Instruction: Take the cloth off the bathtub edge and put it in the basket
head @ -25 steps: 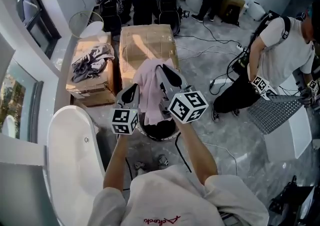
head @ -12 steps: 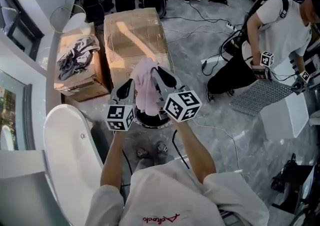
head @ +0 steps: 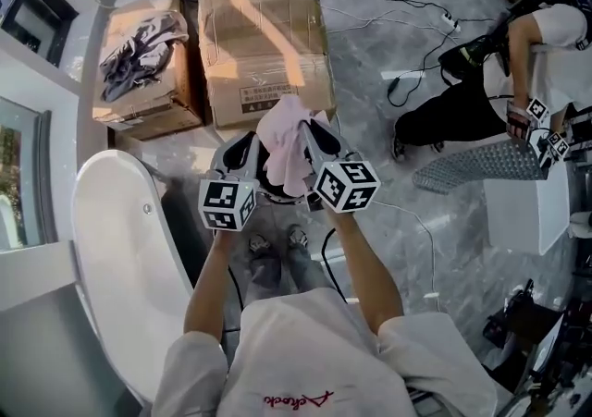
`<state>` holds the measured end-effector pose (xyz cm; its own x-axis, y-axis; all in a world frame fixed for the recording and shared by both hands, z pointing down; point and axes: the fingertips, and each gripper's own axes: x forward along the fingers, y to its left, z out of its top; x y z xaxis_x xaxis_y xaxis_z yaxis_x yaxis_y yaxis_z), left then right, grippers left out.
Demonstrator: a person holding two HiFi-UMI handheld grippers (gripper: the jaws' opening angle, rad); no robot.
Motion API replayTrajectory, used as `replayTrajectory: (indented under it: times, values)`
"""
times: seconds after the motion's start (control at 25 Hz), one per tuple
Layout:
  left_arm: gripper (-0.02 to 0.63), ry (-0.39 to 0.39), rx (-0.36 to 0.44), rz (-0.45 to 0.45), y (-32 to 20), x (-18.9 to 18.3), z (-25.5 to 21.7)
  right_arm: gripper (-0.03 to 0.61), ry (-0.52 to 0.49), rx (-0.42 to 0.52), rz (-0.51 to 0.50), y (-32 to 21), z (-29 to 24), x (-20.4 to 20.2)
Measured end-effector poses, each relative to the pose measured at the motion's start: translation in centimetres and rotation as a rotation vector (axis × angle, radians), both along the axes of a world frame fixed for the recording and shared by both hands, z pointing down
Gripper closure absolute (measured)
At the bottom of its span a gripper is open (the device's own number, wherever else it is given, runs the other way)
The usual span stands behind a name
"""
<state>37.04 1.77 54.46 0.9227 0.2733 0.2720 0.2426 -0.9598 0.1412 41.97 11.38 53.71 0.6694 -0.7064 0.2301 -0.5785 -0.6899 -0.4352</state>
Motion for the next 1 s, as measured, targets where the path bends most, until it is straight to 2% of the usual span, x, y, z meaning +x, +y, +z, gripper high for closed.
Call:
replayTrajectory:
  times: [0.24,0.36,0.4,0.48,0.56,0.64,0.76,0.88,0.96,1.0]
  values:
    - [0.609,-0.058,-0.021,-0.019,-0.6,-0.3,3.9,0.529,-0.13,-0.114,-0.005,-0.4,9.0,0.7]
    - [0.61,-0.09,-0.028,-0.037,-1.2,-0.5,5.5,0.526,-0.158,-0.173,-0.011,-0.7,11.7,0.6]
    - [0.609,-0.097,-0.03,-0.044,-1.4,-0.3,5.9,0.523,-0.149,-0.201,-0.003,-0.6,12.2,0.8]
    - [0.609,-0.107,-0.036,-0.053,-1.8,0.0,6.7,0.559,-0.102,-0.261,0.014,-0.5,12.5,1.3]
    - [0.609,-0.112,-0.038,-0.056,-2.0,0.2,7.1,0.455,-0.053,-0.3,0.004,-0.9,12.1,1.7]
    - [0.609,-0.112,-0.039,-0.056,-2.0,0.3,7.1,0.512,-0.022,-0.303,-0.006,-1.3,11.3,1.9]
    - [0.609,-0.106,-0.04,-0.048,-1.6,0.5,6.8,0.494,-0.002,-0.316,-0.011,-1.2,10.8,1.9]
    - [0.61,-0.103,-0.039,-0.042,-1.3,0.7,6.4,0.521,0.0,-0.337,-0.008,-0.7,10.9,1.8]
    - [0.609,-0.101,-0.039,-0.039,-1.1,0.8,6.3,0.575,0.005,-0.341,-0.003,-0.4,10.8,1.7]
    - [0.61,-0.099,-0.038,-0.038,-1.0,0.9,6.2,0.575,0.011,-0.344,-0.007,-0.3,10.7,1.6]
